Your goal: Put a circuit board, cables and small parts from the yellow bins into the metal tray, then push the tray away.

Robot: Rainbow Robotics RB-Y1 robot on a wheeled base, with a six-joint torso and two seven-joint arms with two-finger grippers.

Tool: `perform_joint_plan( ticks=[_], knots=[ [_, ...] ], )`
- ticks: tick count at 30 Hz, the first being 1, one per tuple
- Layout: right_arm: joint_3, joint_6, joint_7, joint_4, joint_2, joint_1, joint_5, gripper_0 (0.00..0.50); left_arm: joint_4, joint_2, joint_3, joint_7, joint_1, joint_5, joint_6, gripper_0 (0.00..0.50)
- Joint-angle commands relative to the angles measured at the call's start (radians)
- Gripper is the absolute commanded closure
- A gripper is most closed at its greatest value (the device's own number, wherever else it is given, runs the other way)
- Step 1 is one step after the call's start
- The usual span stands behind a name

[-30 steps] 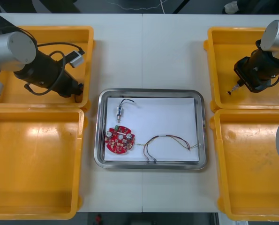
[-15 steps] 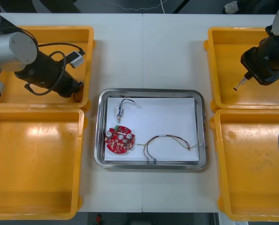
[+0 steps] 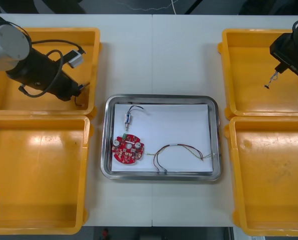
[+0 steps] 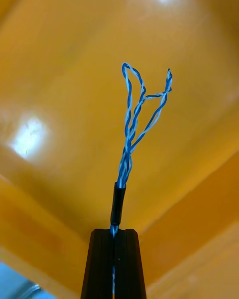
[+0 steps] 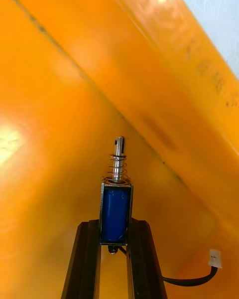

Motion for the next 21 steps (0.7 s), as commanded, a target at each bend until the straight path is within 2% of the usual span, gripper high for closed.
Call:
perform_joint_plan(
  ticks=[1, 5, 11, 21],
  knots=[
    [-0.017, 0.046, 0.087, -0.133, -0.029, 0.003, -0.025, 0.5, -0.035, -0.009, 0.066, 0.126, -0.061, -0.02, 0.052, 0.499],
    [-0.007, 0.046, 0.149, -0.201, -0.026, 0.003, -0.077, 0.5, -0.086, 0.0, 0.089, 0.149, -0.064, -0.044, 0.096, 0.498],
    [0.075, 0.046, 0.256, -0.319, -0.026, 0.009, -0.156, 0.5, -0.22, 0.004, 0.097, 0.267, -0.058, -0.119, 0.196, 0.5],
    [0.237, 0.046, 0.486, -0.541, -0.028, 0.093, -0.301, 0.5, -0.37, 0.004, 0.108, 0.488, -0.054, -0.135, 0.333, 0.5]
  ],
)
